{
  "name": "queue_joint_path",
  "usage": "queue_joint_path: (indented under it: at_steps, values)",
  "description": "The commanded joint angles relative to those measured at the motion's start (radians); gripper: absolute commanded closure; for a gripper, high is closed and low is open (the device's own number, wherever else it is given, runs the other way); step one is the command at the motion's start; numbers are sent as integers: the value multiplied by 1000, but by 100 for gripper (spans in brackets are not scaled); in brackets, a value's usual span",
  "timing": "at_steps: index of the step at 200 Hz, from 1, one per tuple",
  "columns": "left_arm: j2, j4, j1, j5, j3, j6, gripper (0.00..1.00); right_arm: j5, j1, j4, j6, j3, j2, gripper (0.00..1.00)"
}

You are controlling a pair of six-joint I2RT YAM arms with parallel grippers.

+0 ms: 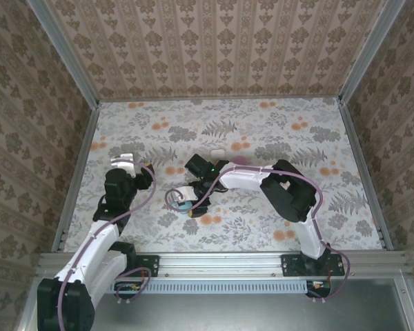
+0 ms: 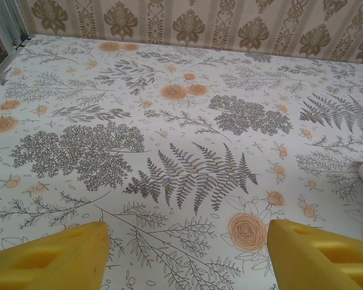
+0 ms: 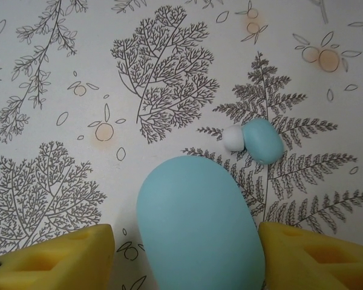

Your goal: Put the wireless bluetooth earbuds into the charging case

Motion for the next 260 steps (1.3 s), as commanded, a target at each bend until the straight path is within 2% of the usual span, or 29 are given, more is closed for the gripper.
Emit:
queue_joint_path:
  at_steps: [1,30,42,68,86,103,153,164,184,215,232,260]
  values:
    - [-13,0,7,-2,34,19,30,-40,-6,-66,-31,43,24,36]
    - [-15,-3,6,3,35,18,30,-7,-5,-97,-40,58,39,41]
    - [-15,-5,8,4,34,17,30,1,-5,-90,-42,51,37,47]
    - [-15,-5,6,7,37,16,30,-6,-3,-92,-39,49,33,47]
    - [-14,-8,7,11,38,17,30,9,6,-87,-41,44,35,42]
    - [-16,-10,6,11,38,17,30,27,10,-80,-39,43,40,42]
    - [-16,-10,6,14,40,17,30,49,15,-65,-30,44,47,50]
    - [-14,-8,7,14,40,17,30,49,15,-61,-29,41,46,56]
    - [-10,0,7,27,41,22,30,36,15,-46,33,44,31,59]
    - [1,22,6,121,64,64,31,-29,-24,-39,216,37,-71,63]
    - [17,75,2,264,82,112,32,-63,-78,-19,353,-6,-176,62]
    - [81,167,-39,551,140,194,32,-136,-186,-65,450,-92,-366,61]
